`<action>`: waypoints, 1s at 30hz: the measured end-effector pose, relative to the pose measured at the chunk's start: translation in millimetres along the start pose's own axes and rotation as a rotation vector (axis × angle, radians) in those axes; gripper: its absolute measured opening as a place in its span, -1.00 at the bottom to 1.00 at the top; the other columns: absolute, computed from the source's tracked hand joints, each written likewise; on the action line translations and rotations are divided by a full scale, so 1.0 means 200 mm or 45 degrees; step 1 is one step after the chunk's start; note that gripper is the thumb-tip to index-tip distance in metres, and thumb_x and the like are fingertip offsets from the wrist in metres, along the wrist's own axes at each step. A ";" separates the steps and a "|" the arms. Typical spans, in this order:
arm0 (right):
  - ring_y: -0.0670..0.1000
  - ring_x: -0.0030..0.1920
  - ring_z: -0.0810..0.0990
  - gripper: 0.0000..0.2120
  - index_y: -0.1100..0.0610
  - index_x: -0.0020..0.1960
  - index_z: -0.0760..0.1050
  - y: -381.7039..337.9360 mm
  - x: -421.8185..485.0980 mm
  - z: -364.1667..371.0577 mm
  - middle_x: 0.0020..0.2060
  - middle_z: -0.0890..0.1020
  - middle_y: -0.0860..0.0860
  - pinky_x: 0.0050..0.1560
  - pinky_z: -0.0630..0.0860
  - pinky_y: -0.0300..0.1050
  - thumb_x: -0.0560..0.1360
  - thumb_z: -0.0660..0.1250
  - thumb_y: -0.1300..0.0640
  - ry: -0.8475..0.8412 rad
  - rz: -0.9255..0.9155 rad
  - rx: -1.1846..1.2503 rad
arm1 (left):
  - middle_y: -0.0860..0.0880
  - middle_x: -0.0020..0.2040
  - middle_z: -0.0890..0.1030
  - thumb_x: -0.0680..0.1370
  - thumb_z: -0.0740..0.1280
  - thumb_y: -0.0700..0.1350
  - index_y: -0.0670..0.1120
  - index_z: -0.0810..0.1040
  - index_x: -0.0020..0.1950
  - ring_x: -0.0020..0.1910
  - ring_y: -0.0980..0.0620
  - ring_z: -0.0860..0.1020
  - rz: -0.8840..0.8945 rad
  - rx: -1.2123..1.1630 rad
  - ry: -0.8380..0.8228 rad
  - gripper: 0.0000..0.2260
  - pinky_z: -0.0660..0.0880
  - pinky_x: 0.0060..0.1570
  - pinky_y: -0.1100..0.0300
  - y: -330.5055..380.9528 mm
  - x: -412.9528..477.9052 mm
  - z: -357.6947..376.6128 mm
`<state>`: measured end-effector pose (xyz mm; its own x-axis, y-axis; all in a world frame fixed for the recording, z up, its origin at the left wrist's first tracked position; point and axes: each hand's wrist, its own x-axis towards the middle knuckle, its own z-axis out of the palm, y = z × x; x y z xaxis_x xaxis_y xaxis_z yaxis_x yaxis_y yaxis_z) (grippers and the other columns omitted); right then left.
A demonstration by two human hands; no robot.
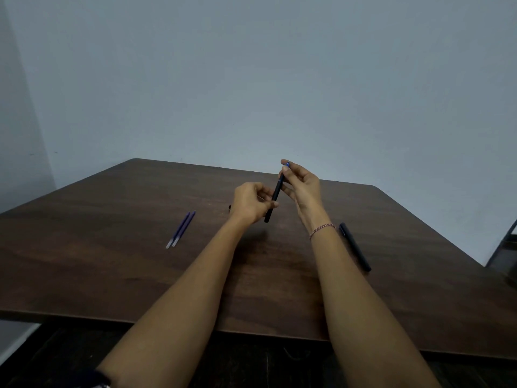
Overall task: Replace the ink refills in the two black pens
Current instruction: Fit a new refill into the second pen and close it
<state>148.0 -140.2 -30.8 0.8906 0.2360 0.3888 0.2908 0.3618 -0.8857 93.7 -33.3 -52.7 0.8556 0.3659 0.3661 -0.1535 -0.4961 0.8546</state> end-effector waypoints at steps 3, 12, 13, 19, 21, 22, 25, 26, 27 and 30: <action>-0.11 -0.16 0.55 -0.74 0.26 0.20 0.53 0.00 0.00 0.00 -0.16 0.56 -0.03 -0.15 0.57 -0.26 0.60 0.18 0.19 -0.013 0.040 0.028 | 0.01 -0.28 0.54 0.37 0.49 -0.26 -0.16 0.57 -0.07 -0.25 0.06 0.57 -0.008 -0.022 0.000 -0.81 0.61 -0.24 0.12 0.01 0.00 0.00; -0.08 -0.12 0.60 -0.85 0.22 0.08 0.53 0.00 0.00 0.00 -0.14 0.60 -0.02 -0.03 0.59 -0.17 0.54 0.30 0.22 -0.019 0.022 -0.003 | -0.01 -0.25 0.54 0.38 0.48 -0.27 -0.12 0.53 -0.11 -0.26 0.09 0.56 -0.022 -0.053 -0.020 -0.82 0.57 -0.31 0.24 0.01 -0.01 -0.01; -0.06 -0.12 0.60 -0.88 0.19 0.05 0.53 0.00 0.00 0.00 -0.15 0.60 -0.01 -0.02 0.59 -0.15 0.53 0.32 0.21 -0.013 0.027 0.003 | -0.01 -0.25 0.54 0.38 0.48 -0.26 -0.12 0.53 -0.11 -0.26 0.11 0.56 -0.022 -0.052 -0.021 -0.82 0.56 -0.32 0.26 0.01 -0.01 -0.01; -0.01 -0.08 0.64 -0.84 0.17 0.10 0.51 0.00 0.00 0.00 -0.12 0.64 0.07 -0.05 0.60 -0.19 0.60 0.19 0.21 -0.043 0.053 0.104 | -0.01 -0.26 0.54 0.39 0.47 -0.27 -0.14 0.53 -0.10 -0.25 0.09 0.56 -0.029 -0.063 -0.019 -0.83 0.56 -0.31 0.25 0.01 -0.01 -0.01; -0.03 -0.10 0.66 -0.79 0.18 0.16 0.51 -0.01 -0.01 0.00 -0.12 0.65 0.08 -0.07 0.60 -0.21 0.60 0.16 0.26 -0.039 0.024 0.088 | -0.01 -0.24 0.55 0.39 0.47 -0.26 -0.13 0.53 -0.10 -0.23 0.09 0.56 -0.030 -0.054 -0.026 -0.83 0.57 -0.29 0.24 0.01 -0.01 -0.01; -0.04 -0.11 0.66 -0.79 0.18 0.17 0.51 -0.01 -0.01 0.00 -0.13 0.65 0.08 -0.09 0.60 -0.22 0.60 0.17 0.27 -0.026 0.005 0.071 | -0.01 -0.24 0.55 0.39 0.47 -0.26 -0.13 0.53 -0.09 -0.23 0.09 0.56 -0.027 -0.048 -0.030 -0.83 0.57 -0.28 0.23 0.01 -0.01 -0.01; -0.06 -0.09 0.65 -0.78 0.17 0.18 0.52 -0.01 -0.01 0.00 -0.16 0.64 0.06 -0.12 0.59 -0.26 0.56 0.24 0.28 0.010 -0.030 0.018 | -0.01 -0.25 0.54 0.39 0.48 -0.26 -0.14 0.53 -0.09 -0.22 0.06 0.57 -0.022 -0.047 -0.029 -0.82 0.59 -0.26 0.19 0.01 -0.01 0.00; -0.06 -0.07 0.63 -0.78 0.16 0.17 0.53 -0.01 -0.01 0.00 -0.16 0.62 0.06 -0.11 0.60 -0.26 0.55 0.26 0.27 0.016 -0.034 0.006 | -0.01 -0.25 0.54 0.38 0.48 -0.26 -0.14 0.53 -0.09 -0.22 0.05 0.57 -0.022 -0.049 -0.026 -0.82 0.59 -0.27 0.19 0.01 -0.01 0.00; -0.05 -0.07 0.62 -0.78 0.16 0.17 0.53 -0.01 -0.01 0.00 -0.15 0.60 0.06 -0.08 0.60 -0.24 0.54 0.29 0.27 0.021 -0.036 -0.001 | -0.01 -0.27 0.54 0.38 0.48 -0.26 -0.14 0.53 -0.10 -0.23 0.05 0.57 -0.020 -0.050 -0.022 -0.82 0.59 -0.28 0.19 0.01 -0.01 0.00; -0.04 -0.08 0.57 -0.79 0.16 0.16 0.54 -0.01 -0.01 0.00 -0.13 0.57 0.03 -0.04 0.58 -0.21 0.52 0.32 0.24 0.025 -0.035 -0.013 | -0.01 -0.29 0.54 0.36 0.50 -0.27 -0.14 0.53 -0.13 -0.24 0.03 0.57 -0.013 -0.052 -0.016 -0.81 0.60 -0.28 0.15 0.01 -0.01 0.00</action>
<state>146.1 -140.7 -30.0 0.8889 0.2082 0.4080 0.3187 0.3587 -0.8774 91.6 -34.6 -51.3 0.8632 0.3611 0.3529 -0.1645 -0.4597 0.8727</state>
